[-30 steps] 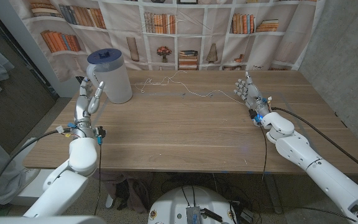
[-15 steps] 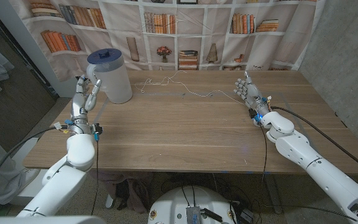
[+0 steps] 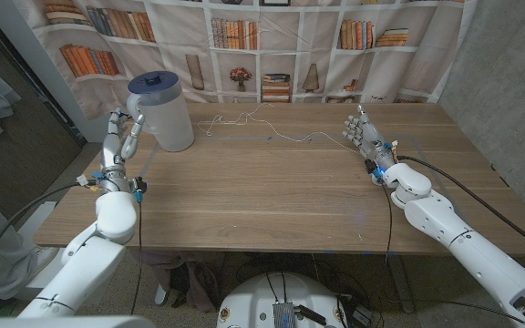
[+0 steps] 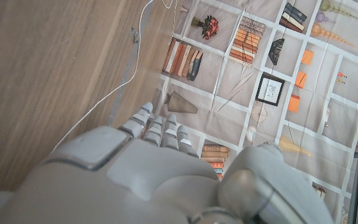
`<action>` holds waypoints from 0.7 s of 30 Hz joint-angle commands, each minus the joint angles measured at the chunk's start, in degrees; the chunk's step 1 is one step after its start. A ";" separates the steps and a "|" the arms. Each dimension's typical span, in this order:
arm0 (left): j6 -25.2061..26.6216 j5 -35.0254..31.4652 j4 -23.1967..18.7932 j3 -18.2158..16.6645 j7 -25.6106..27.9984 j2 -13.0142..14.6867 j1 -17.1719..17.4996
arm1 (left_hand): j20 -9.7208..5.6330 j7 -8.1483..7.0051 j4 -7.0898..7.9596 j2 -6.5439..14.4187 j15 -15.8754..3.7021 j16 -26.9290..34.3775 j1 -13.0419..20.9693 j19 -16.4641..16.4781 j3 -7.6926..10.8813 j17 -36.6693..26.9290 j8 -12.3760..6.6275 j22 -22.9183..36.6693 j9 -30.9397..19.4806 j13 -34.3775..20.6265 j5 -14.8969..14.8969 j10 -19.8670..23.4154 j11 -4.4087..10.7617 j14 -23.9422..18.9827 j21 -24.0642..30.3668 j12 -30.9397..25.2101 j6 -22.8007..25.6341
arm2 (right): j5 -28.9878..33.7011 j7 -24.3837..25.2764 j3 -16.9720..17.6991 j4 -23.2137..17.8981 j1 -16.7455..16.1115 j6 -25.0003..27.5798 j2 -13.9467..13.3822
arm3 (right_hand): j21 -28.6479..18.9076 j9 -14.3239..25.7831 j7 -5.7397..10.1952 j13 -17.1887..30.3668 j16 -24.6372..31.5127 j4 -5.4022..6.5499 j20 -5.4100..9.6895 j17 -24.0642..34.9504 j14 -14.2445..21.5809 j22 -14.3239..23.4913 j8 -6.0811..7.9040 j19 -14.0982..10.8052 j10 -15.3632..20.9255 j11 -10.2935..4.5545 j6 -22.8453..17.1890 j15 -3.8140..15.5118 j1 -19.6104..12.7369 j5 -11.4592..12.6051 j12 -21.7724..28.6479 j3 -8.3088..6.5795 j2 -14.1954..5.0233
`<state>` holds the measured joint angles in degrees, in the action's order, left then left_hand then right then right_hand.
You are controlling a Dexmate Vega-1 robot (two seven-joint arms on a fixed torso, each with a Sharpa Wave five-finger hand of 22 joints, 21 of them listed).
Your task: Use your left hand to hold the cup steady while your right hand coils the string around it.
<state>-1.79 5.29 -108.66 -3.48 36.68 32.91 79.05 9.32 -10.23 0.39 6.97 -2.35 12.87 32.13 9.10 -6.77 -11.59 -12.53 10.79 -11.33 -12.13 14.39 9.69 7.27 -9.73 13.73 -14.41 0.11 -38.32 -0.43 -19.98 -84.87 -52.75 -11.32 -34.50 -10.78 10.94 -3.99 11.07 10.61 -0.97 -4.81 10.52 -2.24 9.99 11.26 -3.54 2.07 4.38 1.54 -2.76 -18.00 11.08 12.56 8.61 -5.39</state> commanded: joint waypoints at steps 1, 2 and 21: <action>-1.58 2.74 1.79 -0.03 -1.00 0.09 -1.50 | 0.17 0.10 -0.28 0.12 -1.00 -0.28 0.46 0.36 -0.25 -0.14 0.17 0.21 -0.21 -0.06 -0.06 -0.52 -0.62 0.02 -0.11 0.30 -0.44 | -0.33 -0.43 -0.07 0.31 0.08 0.20 -0.05 | -0.27 0.15 -0.09 0.12 0.27 -0.06 -0.26 0.22 0.23 0.22 0.36 -0.13 0.53 0.20 -0.26 0.19 -0.67 0.13 0.37 0.09 -0.03; -0.94 2.83 1.64 0.02 -0.87 0.14 -1.62 | 0.19 0.13 -0.28 0.13 -0.99 -0.29 0.46 0.34 -0.25 -0.14 0.21 0.21 -0.21 -0.06 -0.06 -0.56 -0.63 0.03 -0.12 0.32 -0.52 | -0.33 -0.35 -0.06 0.27 0.06 0.27 -0.07 | -0.26 0.15 -0.09 0.12 0.27 -0.05 -0.24 0.23 0.23 0.22 0.36 -0.12 0.53 0.20 -0.26 0.17 -0.64 0.12 0.37 0.09 -0.04; -1.70 4.96 4.19 -0.11 -0.65 0.92 -4.38 | 0.11 0.39 -0.19 0.15 -0.83 -0.50 0.41 0.14 -0.36 -0.18 0.39 0.24 -0.22 -0.08 -0.15 -0.75 -0.72 0.30 -0.31 0.57 -0.86 | -0.55 0.30 0.10 -0.14 -0.19 0.93 -0.18 | -0.27 0.14 -0.05 0.12 0.33 0.37 -0.25 0.37 0.15 0.23 0.40 -0.08 0.61 0.20 -0.48 0.19 0.14 0.05 0.40 0.25 -0.18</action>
<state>-3.43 8.94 -105.97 -3.44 35.92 33.23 76.31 9.33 -9.71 0.39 6.97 -2.14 12.41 32.12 9.10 -6.78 -11.59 -12.27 10.79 -11.33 -12.13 14.39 8.96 6.55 -9.50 13.73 -14.17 -0.42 -38.71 -0.62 -19.93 -84.64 -52.75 -11.18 -34.48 -10.78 10.94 -3.99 11.07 10.61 -0.79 -4.81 10.81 -2.24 9.98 11.26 -3.54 2.07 4.38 1.54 -2.76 -18.00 11.09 12.56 8.78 -5.39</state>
